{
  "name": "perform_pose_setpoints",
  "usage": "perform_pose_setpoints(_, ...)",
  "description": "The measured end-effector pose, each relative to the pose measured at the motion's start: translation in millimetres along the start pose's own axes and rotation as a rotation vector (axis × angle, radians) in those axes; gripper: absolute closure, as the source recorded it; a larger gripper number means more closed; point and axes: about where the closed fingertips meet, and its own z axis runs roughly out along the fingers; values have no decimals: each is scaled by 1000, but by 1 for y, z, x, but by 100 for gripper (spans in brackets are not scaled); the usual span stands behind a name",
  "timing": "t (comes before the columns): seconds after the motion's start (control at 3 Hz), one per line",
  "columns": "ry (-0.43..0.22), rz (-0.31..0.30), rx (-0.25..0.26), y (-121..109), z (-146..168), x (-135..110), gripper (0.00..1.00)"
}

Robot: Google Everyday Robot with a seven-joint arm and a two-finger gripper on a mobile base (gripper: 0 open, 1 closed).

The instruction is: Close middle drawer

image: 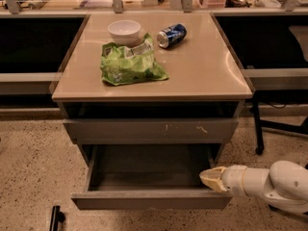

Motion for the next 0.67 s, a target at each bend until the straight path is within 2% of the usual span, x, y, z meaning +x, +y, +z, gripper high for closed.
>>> perform_pose_setpoints(0.33,-25,84,3,13,7,33,100)
perform_pose_setpoints(0.67,-36,201,-16,32,21,74,100)
